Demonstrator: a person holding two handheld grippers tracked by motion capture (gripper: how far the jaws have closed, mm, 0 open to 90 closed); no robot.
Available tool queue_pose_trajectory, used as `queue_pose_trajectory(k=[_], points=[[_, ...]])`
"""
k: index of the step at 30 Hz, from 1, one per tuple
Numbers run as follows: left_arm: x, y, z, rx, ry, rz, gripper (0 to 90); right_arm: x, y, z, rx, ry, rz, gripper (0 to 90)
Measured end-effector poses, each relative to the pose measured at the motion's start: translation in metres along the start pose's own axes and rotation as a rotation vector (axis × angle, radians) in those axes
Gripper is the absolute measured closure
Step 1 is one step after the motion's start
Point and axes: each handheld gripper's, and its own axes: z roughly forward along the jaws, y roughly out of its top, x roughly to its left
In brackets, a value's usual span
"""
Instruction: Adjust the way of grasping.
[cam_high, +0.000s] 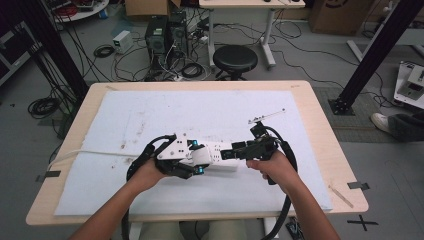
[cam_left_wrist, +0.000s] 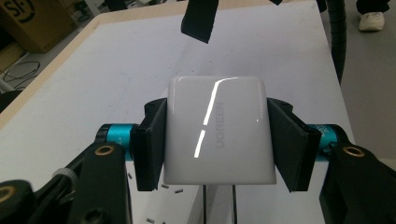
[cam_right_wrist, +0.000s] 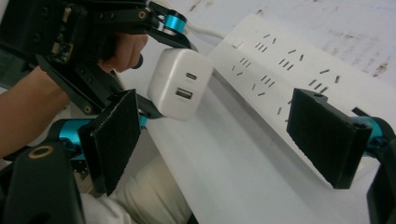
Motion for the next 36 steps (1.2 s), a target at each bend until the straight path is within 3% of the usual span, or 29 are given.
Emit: queue_pose_trajectory(k=[5, 12, 18, 36], points=[[-0.003, 0.002, 0.003, -0.008, -0.003, 0.003, 42.5, -0.002, 0.002, 0.003, 0.013, 0.017, 0.035, 17.9], [-0.003, 0.004, 0.004, -0.014, 0.006, 0.014, 42.5, -0.001, 0.004, 0.010, 0.016, 0.026, 0.037, 17.9], [-0.003, 0.004, 0.007, -0.017, 0.009, 0.008, 42.5, 0.002, 0.008, 0.018, 0.030, 0.064, 0.051, 18.0], [-0.005, 0.012, 0.013, -0.027, -0.011, 0.043, 42.5, -0.008, 0.010, 0.036, 0.064, 0.137, 0.109, 27.9]])
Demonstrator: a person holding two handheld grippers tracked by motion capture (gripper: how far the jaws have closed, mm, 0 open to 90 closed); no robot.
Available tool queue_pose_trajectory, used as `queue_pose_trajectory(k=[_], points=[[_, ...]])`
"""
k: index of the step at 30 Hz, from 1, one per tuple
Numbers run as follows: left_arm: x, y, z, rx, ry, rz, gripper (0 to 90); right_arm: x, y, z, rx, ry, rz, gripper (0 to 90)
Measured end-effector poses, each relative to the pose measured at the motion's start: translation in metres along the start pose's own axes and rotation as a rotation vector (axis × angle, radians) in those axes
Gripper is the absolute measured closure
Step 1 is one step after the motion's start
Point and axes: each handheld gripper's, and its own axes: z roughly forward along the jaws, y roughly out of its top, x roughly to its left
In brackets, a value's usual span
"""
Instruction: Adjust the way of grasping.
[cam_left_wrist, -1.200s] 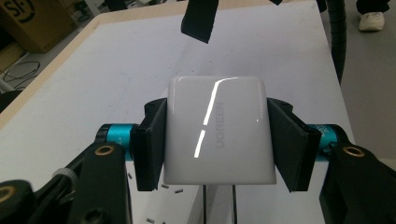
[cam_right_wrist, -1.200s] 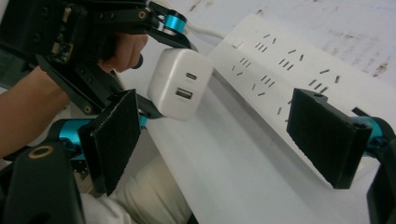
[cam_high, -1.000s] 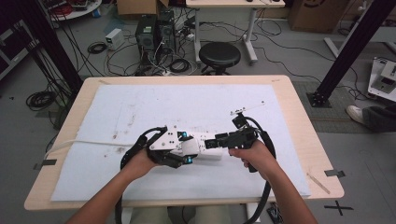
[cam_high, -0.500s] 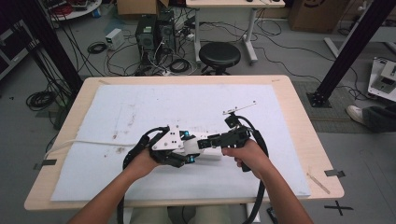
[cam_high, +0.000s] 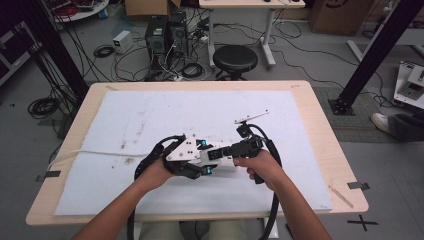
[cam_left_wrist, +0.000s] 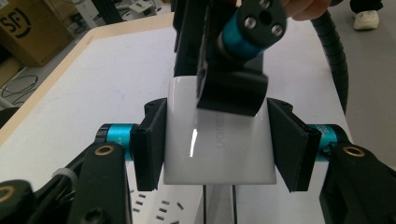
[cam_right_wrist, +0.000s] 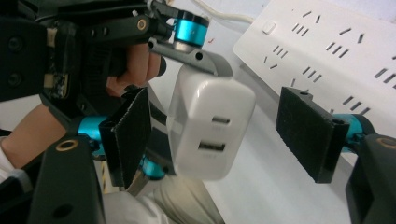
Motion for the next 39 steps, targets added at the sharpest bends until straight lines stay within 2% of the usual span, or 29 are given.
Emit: queue_pose_trajectory(k=[3, 12, 15, 17, 18, 20, 21, 23, 24, 27, 30, 31, 32, 34, 36, 37, 39], points=[[-0.001, 0.000, 0.000, -0.001, -0.002, 0.000, 42.5, -0.002, 0.000, 0.004, 0.017, 0.017, 0.024, 33.1], [-0.001, -0.001, 0.001, -0.006, -0.003, 0.008, 42.5, -0.004, 0.001, 0.011, 0.030, 0.077, 0.044, 45.4], [-0.002, -0.002, 0.001, -0.008, -0.004, 0.020, 42.5, -0.008, -0.002, 0.013, 0.037, 0.107, 0.067, 58.0], [-0.002, -0.002, 0.001, 0.001, -0.003, 0.026, 42.4, -0.011, -0.003, 0.014, 0.034, 0.125, 0.090, 59.0], [-0.003, -0.003, 0.002, 0.000, -0.004, 0.017, 42.4, -0.012, -0.004, 0.014, 0.033, 0.125, 0.093, 59.2], [-0.001, -0.004, 0.002, 0.001, -0.034, -0.035, 41.7, -0.012, -0.005, 0.015, 0.036, 0.126, 0.093, 60.6], [0.000, -0.005, 0.002, 0.002, -0.034, -0.057, 39.8, -0.011, -0.005, 0.015, 0.037, 0.116, 0.086, 61.4], [0.002, -0.008, 0.001, 0.018, -0.031, -0.100, 26.7, -0.012, -0.006, 0.014, 0.030, 0.108, 0.085, 62.2], [0.002, -0.008, 0.001, 0.018, -0.031, -0.100, 26.2, -0.012, -0.006, 0.014, 0.030, 0.108, 0.085, 62.2], [0.004, -0.019, -0.003, 0.032, -0.037, -0.150, 24.9, -0.015, -0.008, 0.006, 0.000, 0.088, 0.086, 62.8], [0.004, -0.022, -0.005, 0.035, -0.034, -0.157, 24.4, -0.017, -0.009, 0.002, -0.024, 0.075, 0.081, 62.8], [0.007, -0.032, -0.010, 0.040, -0.016, -0.200, 24.4, -0.017, -0.009, 0.002, -0.024, 0.075, 0.081, 62.9], [0.008, -0.034, -0.012, 0.042, -0.008, -0.207, 24.2, -0.019, -0.011, -0.004, -0.053, 0.043, 0.065, 62.9], [0.009, -0.038, -0.015, 0.036, 0.006, -0.228, 24.2, -0.019, -0.013, -0.008, -0.076, 0.017, 0.047, 63.0], [0.011, -0.043, -0.020, 0.029, 0.023, -0.254, 24.2, -0.019, -0.014, -0.012, -0.091, 0.001, 0.031, 63.0], [0.011, -0.043, -0.020, 0.029, 0.023, -0.254, 24.2, -0.019, -0.014, -0.012, -0.091, 0.001, 0.031, 63.0], [0.015, -0.049, -0.026, 0.025, 0.053, -0.282, 24.2, -0.018, -0.016, -0.016, -0.120, -0.050, -0.026, 63.0]])
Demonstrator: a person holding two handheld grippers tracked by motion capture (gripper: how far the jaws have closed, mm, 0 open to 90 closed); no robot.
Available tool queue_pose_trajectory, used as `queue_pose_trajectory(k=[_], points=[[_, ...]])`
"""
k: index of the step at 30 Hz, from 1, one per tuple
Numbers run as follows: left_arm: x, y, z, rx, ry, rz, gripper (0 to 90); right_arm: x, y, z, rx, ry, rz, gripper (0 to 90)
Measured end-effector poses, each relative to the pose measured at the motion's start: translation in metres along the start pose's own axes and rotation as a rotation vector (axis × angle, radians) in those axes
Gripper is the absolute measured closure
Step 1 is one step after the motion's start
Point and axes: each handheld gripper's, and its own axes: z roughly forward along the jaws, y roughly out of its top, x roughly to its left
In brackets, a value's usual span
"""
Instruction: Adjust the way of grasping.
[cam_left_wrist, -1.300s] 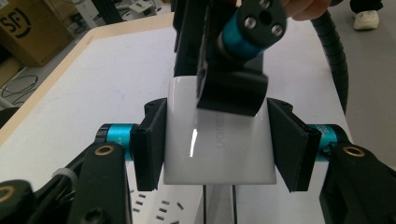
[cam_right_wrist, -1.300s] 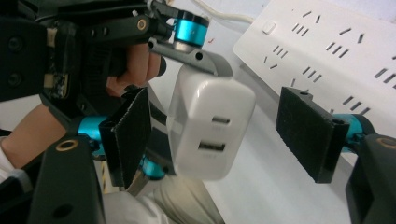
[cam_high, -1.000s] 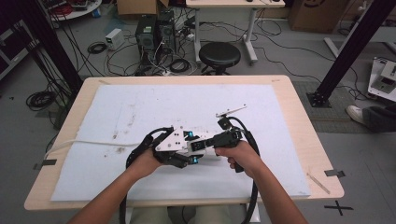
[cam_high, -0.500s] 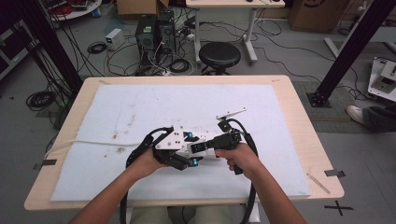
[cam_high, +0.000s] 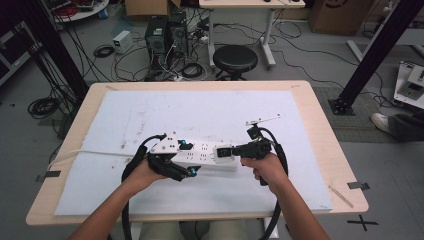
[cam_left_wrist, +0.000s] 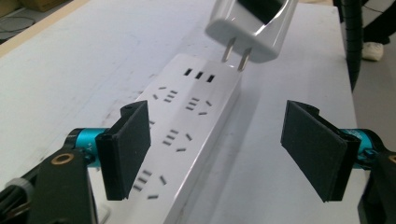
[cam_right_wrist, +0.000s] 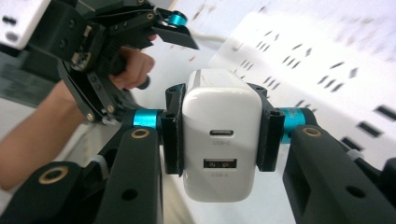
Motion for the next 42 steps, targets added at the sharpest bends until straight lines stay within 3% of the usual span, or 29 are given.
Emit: queue_pose_trajectory(k=[5, 12, 32, 42], points=[[0.009, -0.011, -0.010, -0.006, 0.047, -0.053, 24.2, -0.001, -0.003, -0.007, -0.032, -0.050, -0.054, 63.0], [0.018, -0.021, -0.024, -0.027, 0.104, -0.106, 24.2, -0.005, -0.006, -0.016, -0.049, -0.080, -0.071, 63.1], [0.022, -0.030, -0.059, -0.059, 0.208, -0.155, 24.2, -0.004, -0.009, -0.041, -0.071, -0.160, -0.118, 63.1], [0.022, -0.031, -0.065, -0.065, 0.224, -0.157, 24.2, -0.002, -0.008, -0.047, -0.062, -0.192, -0.148, 63.1]])
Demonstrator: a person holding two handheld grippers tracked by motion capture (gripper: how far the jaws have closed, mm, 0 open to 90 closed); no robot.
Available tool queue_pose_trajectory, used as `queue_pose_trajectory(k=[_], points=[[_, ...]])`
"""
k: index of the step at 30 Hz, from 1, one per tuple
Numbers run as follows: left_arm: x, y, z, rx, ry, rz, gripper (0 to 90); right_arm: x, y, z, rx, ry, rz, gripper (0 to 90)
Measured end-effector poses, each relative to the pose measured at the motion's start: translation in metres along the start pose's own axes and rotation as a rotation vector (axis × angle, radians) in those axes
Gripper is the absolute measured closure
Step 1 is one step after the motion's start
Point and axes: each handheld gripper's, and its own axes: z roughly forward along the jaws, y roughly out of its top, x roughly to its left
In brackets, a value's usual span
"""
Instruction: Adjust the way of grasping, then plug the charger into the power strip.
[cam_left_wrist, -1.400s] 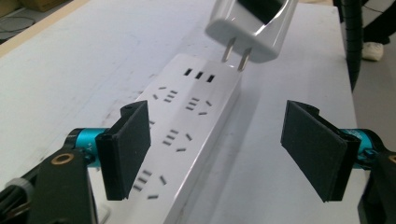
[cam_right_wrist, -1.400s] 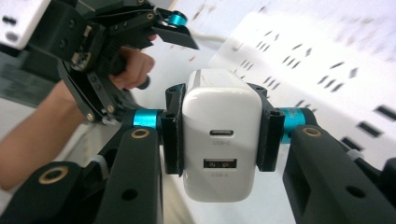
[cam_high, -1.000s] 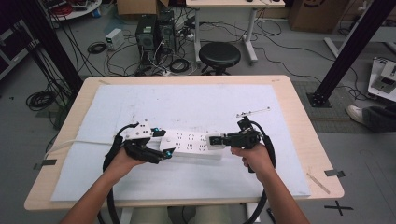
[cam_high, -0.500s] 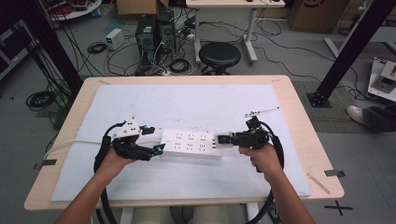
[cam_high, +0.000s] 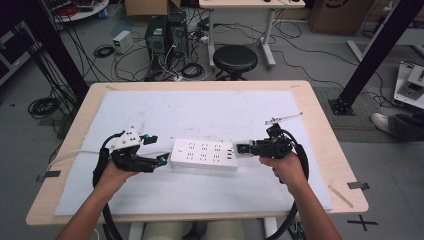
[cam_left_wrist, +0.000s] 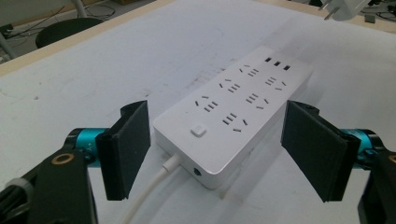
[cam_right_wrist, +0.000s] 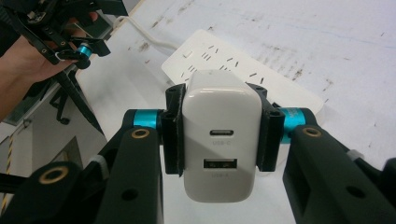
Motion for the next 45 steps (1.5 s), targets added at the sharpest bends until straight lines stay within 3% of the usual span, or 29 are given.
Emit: queue_pose_trajectory(k=[6, 19, 30, 35, 45], points=[[-0.001, 0.001, -0.002, -0.009, 0.002, 0.001, 24.2, -0.002, -0.002, -0.004, -0.011, -0.006, 0.010, 63.1], [0.006, -0.007, -0.007, -0.015, 0.024, -0.021, 24.2, -0.001, 0.005, -0.008, -0.009, -0.037, -0.027, 63.1], [0.014, -0.015, -0.011, -0.017, 0.039, -0.041, 24.2, 0.002, 0.018, -0.004, 0.046, -0.069, -0.094, 63.1], [0.017, -0.021, -0.014, -0.015, 0.049, -0.057, 24.2, 0.002, 0.023, -0.003, 0.057, -0.074, -0.100, 63.1], [0.023, -0.029, -0.019, -0.017, 0.064, -0.070, 24.2, 0.007, 0.041, 0.008, 0.113, -0.103, -0.175, 63.1]])
